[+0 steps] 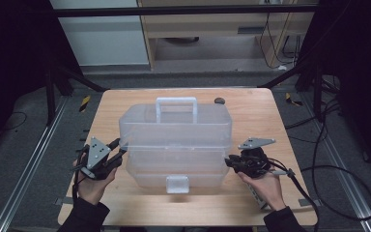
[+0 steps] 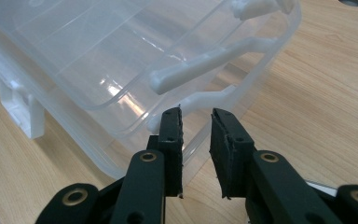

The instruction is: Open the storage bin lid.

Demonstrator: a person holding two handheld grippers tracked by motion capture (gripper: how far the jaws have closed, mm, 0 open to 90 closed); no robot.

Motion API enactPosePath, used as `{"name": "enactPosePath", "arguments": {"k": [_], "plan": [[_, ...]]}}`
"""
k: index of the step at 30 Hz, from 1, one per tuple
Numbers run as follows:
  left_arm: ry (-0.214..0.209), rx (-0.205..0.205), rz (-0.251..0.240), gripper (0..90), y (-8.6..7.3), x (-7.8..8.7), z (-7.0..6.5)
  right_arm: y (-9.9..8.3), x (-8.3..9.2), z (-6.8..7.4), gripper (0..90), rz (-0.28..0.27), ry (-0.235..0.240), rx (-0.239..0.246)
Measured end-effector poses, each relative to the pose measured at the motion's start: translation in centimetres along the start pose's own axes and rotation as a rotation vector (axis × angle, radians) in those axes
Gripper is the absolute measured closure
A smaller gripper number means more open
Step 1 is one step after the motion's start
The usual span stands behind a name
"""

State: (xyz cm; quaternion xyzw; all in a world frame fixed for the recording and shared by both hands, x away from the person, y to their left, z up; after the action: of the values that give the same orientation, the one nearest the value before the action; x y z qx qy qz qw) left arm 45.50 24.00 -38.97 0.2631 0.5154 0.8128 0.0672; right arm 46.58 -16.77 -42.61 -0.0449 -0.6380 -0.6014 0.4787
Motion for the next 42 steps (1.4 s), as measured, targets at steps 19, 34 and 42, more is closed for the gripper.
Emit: {"name": "enactPosePath", "arguments": {"k": [19,34,42], "plan": [[0.015,0.002,-0.009,67.9,1.1,-0.7,0.7,0.1,-0.2,0.1,75.2,0.012,-0.010,-0.062],[0.032,0.021,-0.027,67.9,1.6,-1.3,1.2,0.1,-0.3,0.0,75.1,0.013,-0.007,-0.065],[0.043,0.027,-0.030,66.6,1.7,-1.6,1.4,0.1,-0.3,0.0,75.1,0.013,-0.006,-0.069]]}}
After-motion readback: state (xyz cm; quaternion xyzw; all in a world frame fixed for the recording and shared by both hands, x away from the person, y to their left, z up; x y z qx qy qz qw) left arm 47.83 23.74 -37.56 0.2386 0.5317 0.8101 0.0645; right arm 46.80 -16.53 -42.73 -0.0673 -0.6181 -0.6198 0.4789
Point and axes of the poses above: each handheld gripper's, and its own axes: x roughly backward along the jaws, y roughly out of its top, z roughly to its left, the point moved 3 cm from there along -x, roughly forward along the jaws, and after that the axes turned 7 degrees about -x, right-handed, at the moved point
